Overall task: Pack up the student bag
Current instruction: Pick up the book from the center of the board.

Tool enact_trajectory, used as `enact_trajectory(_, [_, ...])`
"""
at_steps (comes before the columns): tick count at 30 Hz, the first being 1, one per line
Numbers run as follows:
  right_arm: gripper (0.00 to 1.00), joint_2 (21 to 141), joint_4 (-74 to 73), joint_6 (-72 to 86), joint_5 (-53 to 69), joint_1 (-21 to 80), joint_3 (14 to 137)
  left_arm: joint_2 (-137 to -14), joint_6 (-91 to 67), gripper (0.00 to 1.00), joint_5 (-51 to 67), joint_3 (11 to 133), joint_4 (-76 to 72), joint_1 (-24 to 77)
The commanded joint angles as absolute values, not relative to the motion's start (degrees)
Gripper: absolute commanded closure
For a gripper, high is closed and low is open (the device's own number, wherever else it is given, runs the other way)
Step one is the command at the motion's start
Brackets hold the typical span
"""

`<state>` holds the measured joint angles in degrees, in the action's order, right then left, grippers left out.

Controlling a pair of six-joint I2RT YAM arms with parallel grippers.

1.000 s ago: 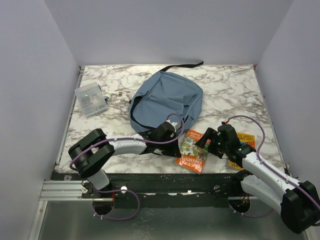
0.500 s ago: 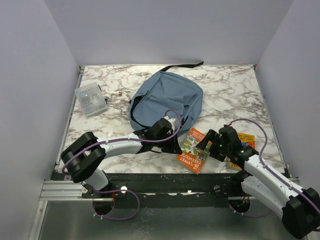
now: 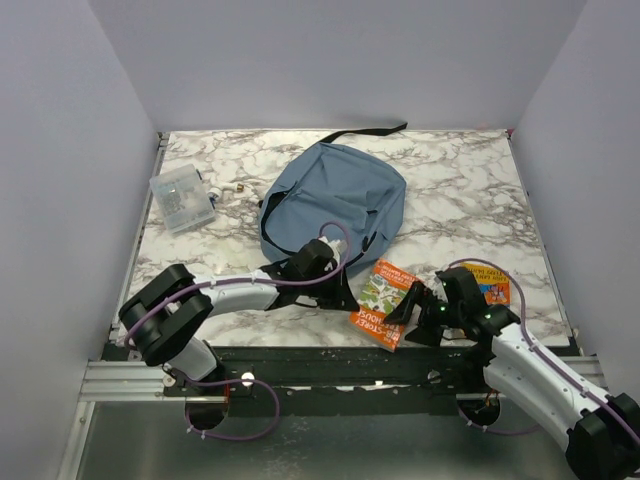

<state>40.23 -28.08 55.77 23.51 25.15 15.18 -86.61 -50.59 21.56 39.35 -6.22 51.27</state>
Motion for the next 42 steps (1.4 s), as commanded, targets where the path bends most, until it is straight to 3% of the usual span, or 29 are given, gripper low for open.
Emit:
enact_trajectory(1, [0.13,39.48,-29.97,57.84,31.49,25.31,10.95,-88.90,-53.50,1.00,24.99,38.32,-11.89,53.11])
enact_trajectory(6, [0.13,39.34,-26.85,60.32,32.43,25.39,8.36,-91.23,-55.53,1.00,26.37,36.83,-14.93,53.51])
enact_trajectory(11, [0.20,38.06,-23.63,64.02,32.00,25.38,6.33,-91.83,-55.38,1.00,27.13,37.05,-15.98,53.53])
enact_trajectory(24, [0.23,35.46,-21.18,66.07,20.16,25.40,10.32,-92.93,-54.67,1.00,28.18,37.38,-16.42,53.00])
enact_trajectory(28, [0.29,32.48,-19.76,69.33,19.28,25.32,10.21,-93.55,-54.51,1.00,29.24,37.98,-16.96,53.00])
enact_trajectory(30, [0.40,31.34,-20.00,71.05,19.40,25.38,9.59,-93.53,-54.26,1.00,29.44,38.17,-16.96,53.02])
enact_trajectory(38, [0.47,27.86,-22.27,69.79,17.52,25.38,12.01,-93.88,-53.79,1.00,30.67,38.29,-16.98,52.60])
enact_trajectory(42, [0.46,28.53,-12.72,69.32,17.12,25.38,9.99,-94.42,-53.37,1.00,31.75,38.59,-16.96,52.32])
